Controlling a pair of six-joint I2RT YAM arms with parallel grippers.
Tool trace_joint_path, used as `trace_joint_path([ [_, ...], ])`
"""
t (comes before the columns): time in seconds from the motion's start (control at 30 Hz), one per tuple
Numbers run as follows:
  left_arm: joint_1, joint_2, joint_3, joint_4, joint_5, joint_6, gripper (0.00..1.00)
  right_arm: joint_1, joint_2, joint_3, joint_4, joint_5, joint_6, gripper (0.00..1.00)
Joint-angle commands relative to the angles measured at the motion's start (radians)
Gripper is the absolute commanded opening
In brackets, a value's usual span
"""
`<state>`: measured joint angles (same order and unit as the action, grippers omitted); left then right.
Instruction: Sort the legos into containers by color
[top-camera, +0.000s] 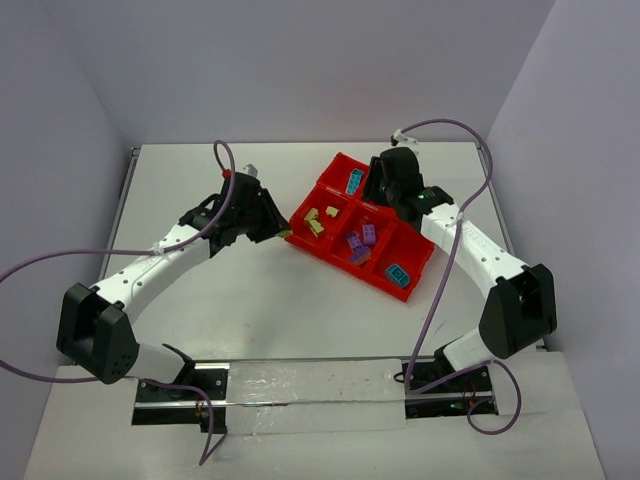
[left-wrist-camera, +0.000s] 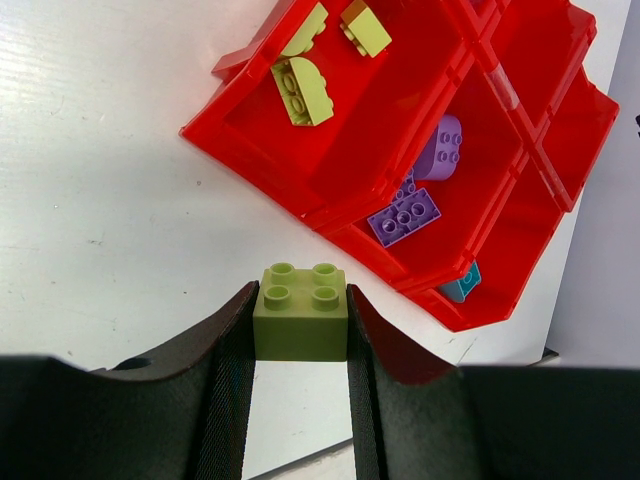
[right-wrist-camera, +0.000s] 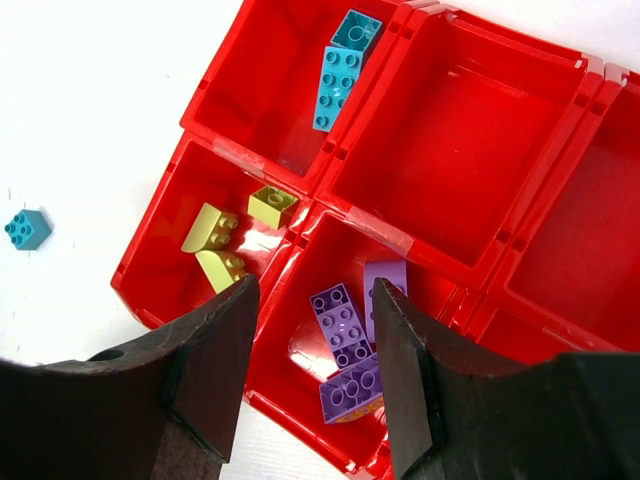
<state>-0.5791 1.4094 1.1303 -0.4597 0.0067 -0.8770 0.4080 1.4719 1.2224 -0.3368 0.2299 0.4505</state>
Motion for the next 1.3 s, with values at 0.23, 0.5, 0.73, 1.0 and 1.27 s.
trace_joint_path([
  [0.23, -0.010, 0.032, 0.061, 0.040, 0.022, 0.022, 0.00, -0.001, -0.014, -0.008, 0.028, -0.004, 0.000, 0.56],
  [0.5, -0.019, 0.220, 0.296, -0.030, 0.039, 0.071, 0.00, -0.003, -0.021, 0.047, -0.069, -0.023, 0.007, 0.57],
  [0.73, -0.019, 0.431, 0.454, -0.051, 0.056, 0.119, 0.00, -0.005, 0.187, 0.291, -0.209, -0.019, -0.028, 0.59],
  [1.0, -0.021, 0.583, 0.565, -0.088, 0.082, 0.154, 0.00, -0.017, 0.481, 0.628, -0.366, 0.015, -0.071, 0.61],
  [1.27, -0.022, 0.674, 0.638, -0.114, 0.060, 0.178, 0.00, -0.027, 0.729, 0.981, -0.486, 0.015, -0.076, 0.62],
])
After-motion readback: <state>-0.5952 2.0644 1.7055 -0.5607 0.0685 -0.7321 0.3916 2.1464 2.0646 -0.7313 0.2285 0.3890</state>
